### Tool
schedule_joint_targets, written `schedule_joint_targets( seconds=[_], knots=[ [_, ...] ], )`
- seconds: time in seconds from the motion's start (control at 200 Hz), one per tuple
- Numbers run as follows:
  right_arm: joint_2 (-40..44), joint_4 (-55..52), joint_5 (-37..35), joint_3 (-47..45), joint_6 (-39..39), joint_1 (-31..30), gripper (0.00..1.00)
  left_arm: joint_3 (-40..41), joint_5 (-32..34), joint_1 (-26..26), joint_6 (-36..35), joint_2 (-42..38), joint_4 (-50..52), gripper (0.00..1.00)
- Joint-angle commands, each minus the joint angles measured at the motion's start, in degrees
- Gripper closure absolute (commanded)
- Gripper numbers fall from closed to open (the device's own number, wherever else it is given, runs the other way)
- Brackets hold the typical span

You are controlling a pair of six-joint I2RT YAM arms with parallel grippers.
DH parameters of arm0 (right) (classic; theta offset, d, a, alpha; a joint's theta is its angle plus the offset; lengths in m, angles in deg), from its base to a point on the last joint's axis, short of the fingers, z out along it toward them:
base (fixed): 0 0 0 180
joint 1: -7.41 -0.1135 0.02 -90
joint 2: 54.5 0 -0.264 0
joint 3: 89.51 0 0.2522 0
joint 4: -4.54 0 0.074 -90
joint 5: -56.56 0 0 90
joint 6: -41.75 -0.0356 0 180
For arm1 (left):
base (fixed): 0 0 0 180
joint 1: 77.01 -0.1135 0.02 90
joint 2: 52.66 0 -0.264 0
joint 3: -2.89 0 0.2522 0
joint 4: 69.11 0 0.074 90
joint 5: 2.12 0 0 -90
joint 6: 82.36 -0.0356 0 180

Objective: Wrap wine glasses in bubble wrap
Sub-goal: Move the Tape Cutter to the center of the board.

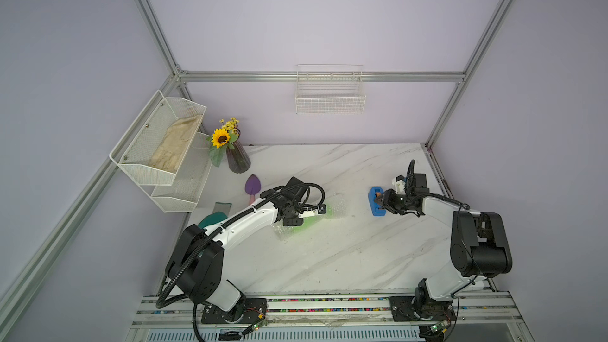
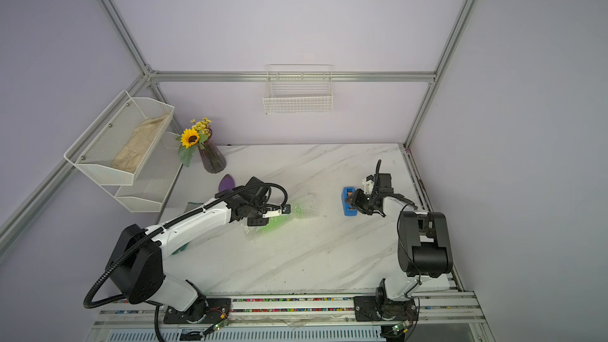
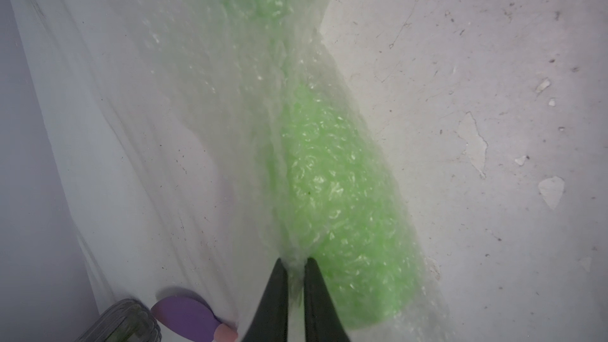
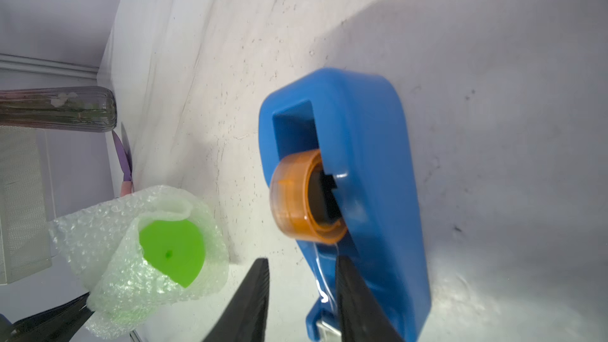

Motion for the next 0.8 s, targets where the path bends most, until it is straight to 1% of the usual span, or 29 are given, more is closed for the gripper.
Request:
schedule_joint_targets(
  seconds=[0.0,0.08,0.12,0.19,0.26,0.4,0.49,0.505,0.55,0.655,0.715,0.795],
  knots=[
    [2.97,0.17,-3.10,-1.31,-1.19,0.43,0.61,1.27,0.21,0.37,-0.69,-0.62,-0.95,0.88],
    [3.41,-1.50,-8.59,0.35,-0.17,0.22,0.60,1.23,0.26,0.47,-0.64,-0.61,-0.95,0.88],
    [3.60,-2.70,-11.30,1.50,0.73,-0.49,0.54,1.22,0.33,0.64,-0.62,-0.68,-0.95,0.88],
    [3.41,-5.60,-17.43,3.90,2.75,-3.24,0.40,1.22,0.49,0.64,-0.64,-0.67,-0.97,0.88],
    [1.86,-8.34,-23.35,6.35,4.29,-6.56,0.33,1.22,0.61,0.64,-0.60,-0.85,-0.95,0.88],
    [-3.84,-11.56,-29.72,11.60,4.83,-10.80,0.23,1.24,0.61,0.64,-0.64,-0.73,-0.95,0.88],
    [-7.98,-13.53,-33.39,15.03,4.26,-12.25,0.22,1.24,0.70,0.70,-0.33,-0.60,-0.95,0.88],
    [-8.47,-14.97,-33.63,15.37,4.18,-12.41,0.21,1.32,0.63,0.76,-0.37,-0.61,-0.95,0.88],
    [-9.41,-14.76,-33.62,15.84,4.10,-12.63,0.21,1.36,0.57,0.72,-0.35,-0.75,-0.99,0.88],
    [-11.20,-14.38,-33.81,17.01,3.73,-12.68,0.26,1.42,0.43,0.72,-0.45,-0.95,-0.96,0.88],
    [-11.64,-15.45,-34.87,18.27,3.57,-12.92,0.28,1.46,0.43,0.71,-0.55,-0.96,-0.95,0.88],
    [-9.61,-14.96,-34.69,18.11,3.76,-13.07,0.28,1.39,0.37,0.73,-0.49,-1.04,-0.95,0.88]
  ],
)
